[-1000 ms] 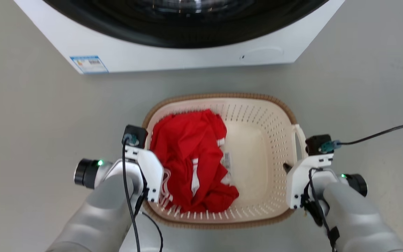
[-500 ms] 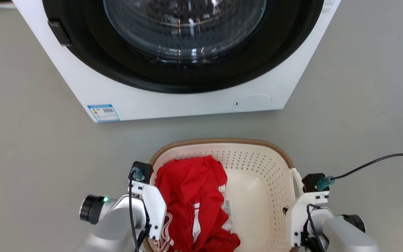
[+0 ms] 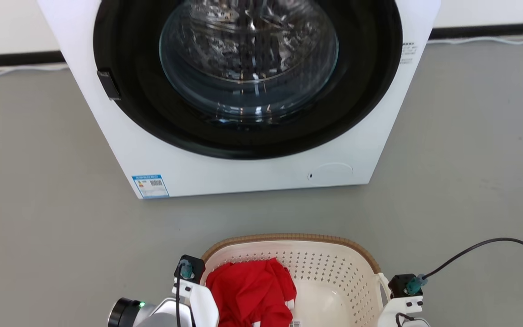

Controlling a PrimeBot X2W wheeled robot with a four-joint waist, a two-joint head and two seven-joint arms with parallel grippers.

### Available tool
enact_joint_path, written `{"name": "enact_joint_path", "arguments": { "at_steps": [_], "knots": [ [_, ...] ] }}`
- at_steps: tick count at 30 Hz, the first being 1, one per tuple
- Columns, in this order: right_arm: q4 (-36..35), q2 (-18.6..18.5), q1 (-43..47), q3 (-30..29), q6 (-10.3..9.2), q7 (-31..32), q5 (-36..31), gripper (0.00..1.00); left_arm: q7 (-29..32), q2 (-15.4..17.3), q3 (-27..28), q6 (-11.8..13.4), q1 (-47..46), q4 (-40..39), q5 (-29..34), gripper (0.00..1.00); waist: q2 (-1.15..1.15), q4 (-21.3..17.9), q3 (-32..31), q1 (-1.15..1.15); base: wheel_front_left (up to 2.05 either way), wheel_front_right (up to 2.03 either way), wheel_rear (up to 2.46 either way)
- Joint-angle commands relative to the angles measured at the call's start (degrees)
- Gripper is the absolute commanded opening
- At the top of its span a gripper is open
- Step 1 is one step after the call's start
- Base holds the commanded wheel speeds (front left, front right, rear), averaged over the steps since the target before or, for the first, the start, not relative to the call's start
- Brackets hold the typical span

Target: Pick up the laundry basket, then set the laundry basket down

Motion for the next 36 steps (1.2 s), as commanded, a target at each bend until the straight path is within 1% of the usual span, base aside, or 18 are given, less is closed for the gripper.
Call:
{"name": "enact_joint_path", "arguments": {
  "at_steps": [1, 6, 13, 36],
  "knots": [
    [-1.6, 2.17, -0.52, 1.81, 1.2, 0.15, 0.06, 0.0, -0.27, -1.0, 0.08, -0.61, -0.98, -1.96, 0.19, 0.0, 0.0, 0.0, -1.3, 0.0, 0.0, 0.0, 0.0],
    [-0.48, 2.17, -0.75, 2.37, 1.2, 0.28, 1.29, 0.0, 0.66, -1.0, -0.16, -0.9, 0.39, -1.89, -0.81, 0.0, 0.0, -0.05, -3.63, 0.0, 0.0, 0.0, 0.0],
    [0.55, 2.17, -1.13, 3.49, 1.2, 0.12, 2.8, 0.0, 2.2, -1.0, -0.52, -1.14, 1.17, -2.22, -1.82, 0.0, 0.0, -0.15, -4.83, 0.0, 0.0, 0.0, 0.0],
    [1.28, 2.17, -2.12, 7.63, 1.2, -0.46, 7.26, 0.0, 3.19, -1.0, -1.47, -1.47, 0.87, -2.19, -2.6, 0.0, 0.0, -0.99, -4.59, 0.0, 0.0, 0.0, 0.0]
  ]
}}
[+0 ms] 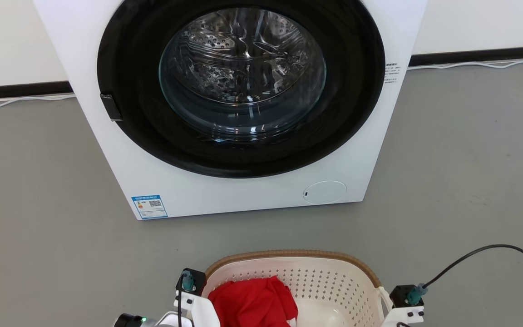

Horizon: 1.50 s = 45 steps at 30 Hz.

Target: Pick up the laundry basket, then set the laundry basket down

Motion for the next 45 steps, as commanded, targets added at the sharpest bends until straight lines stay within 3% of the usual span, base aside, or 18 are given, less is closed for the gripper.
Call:
{"name": "enact_joint_path", "arguments": {
  "at_steps": [1, 28, 45],
  "knots": [
    [-1.52, 1.87, -2.16, 1.1, 1.18, -1.22, 0.18, 0.0, -0.22, -0.99, 0.08, -1.42, -1.24, -1.54, 0.33, 0.0, 0.0, -0.01, 0.01, 0.0, 0.0, 0.0, 0.0],
    [-0.73, 1.87, -3.74, 5.59, 1.18, -2.67, 5.61, 0.0, -0.09, -0.99, -0.48, -1.18, -1.89, -1.2, 0.25, 0.0, 0.0, 0.27, 0.98, 0.0, 0.0, 0.0, 0.0],
    [-0.08, 1.87, -11.92, 6.57, 1.18, -9.51, 10.09, 0.0, -2.98, -0.99, 0.52, 0.66, -10.26, 0.86, -0.4, 0.0, 0.0, 1.44, 10.77, 0.0, 0.0, 0.0, 0.0]
  ]
}}
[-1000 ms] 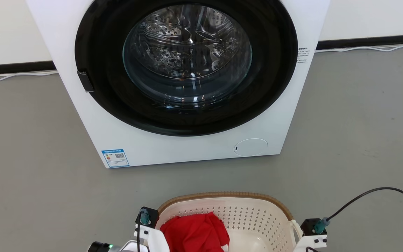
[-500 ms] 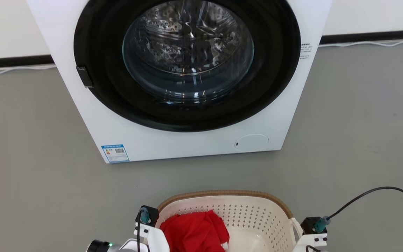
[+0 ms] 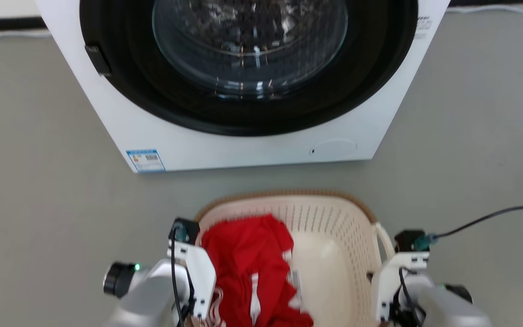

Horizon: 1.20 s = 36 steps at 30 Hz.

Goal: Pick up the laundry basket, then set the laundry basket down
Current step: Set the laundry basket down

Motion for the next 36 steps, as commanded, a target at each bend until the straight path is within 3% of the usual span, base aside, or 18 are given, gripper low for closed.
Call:
{"name": "enact_joint_path", "arguments": {
  "at_steps": [1, 23, 36],
  "knots": [
    [-1.51, 1.84, -2.6, 0.52, 1.18, -2.15, 0.31, 0.0, -0.3, -0.82, 0.4, -0.15, -2.26, -0.7, 0.35, 0.0, 0.0, 0.27, 1.76, 0.0, 0.0, 0.0, 0.0],
    [1.05, 1.84, -17.76, 2.24, 1.18, -16.09, 1.67, 0.0, -10.75, -0.62, 1.89, 3.06, -18.51, 2.78, 2.31, 0.0, 0.0, 3.44, 25.44, 0.0, 0.0, 0.0, 0.0],
    [1.09, 1.84, -21.92, -9.46, 1.18, -18.11, -10.24, 0.0, -14.35, -0.56, 2.77, 5.11, -25.61, 3.27, 2.5, 0.0, 0.0, 3.6, 35.8, 0.0, 0.0, 0.0, 0.0]
  ]
}}
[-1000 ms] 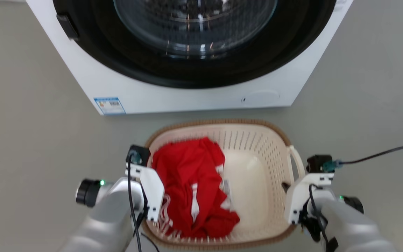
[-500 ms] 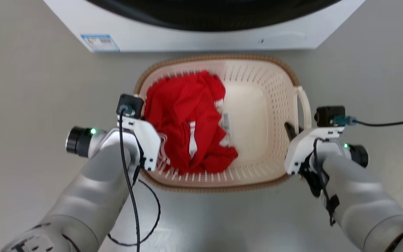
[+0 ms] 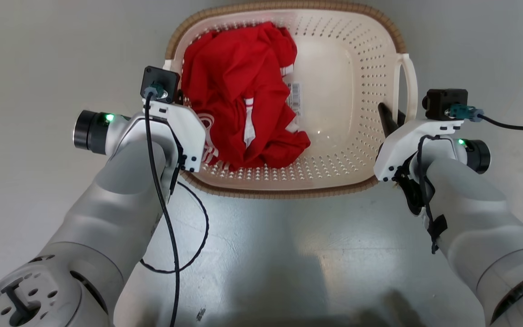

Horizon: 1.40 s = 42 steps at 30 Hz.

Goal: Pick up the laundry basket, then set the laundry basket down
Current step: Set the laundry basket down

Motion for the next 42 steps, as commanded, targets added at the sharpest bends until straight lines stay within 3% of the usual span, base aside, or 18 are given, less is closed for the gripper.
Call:
{"name": "enact_joint_path", "arguments": {
  "at_steps": [1, 25, 42],
  "knots": [
    [-1.12, 1.74, 0.76, -0.11, 0.94, -1.48, -1.68, 0.0, -0.56, -0.03, 0.33, 0.53, -1.16, -0.34, 0.94, 0.0, 0.0, 0.14, 1.65, 0.0, 0.0, 0.0, 0.0],
    [-1.11, 1.74, -1.14, -20.51, 0.94, -1.87, -19.81, 0.0, -1.71, -0.22, 1.13, -0.25, -5.69, 0.15, -0.29, 0.0, 0.0, 1.72, 8.4, 0.0, 0.0, 0.0, 0.0],
    [-1.11, 1.74, -1.15, -25.05, 0.94, -1.97, -23.41, 0.0, -2.54, -0.19, 0.97, -0.64, -6.95, 0.42, -0.41, 0.0, 0.0, 1.67, 9.87, 0.0, 0.0, 0.0, 0.0]
  ]
}}
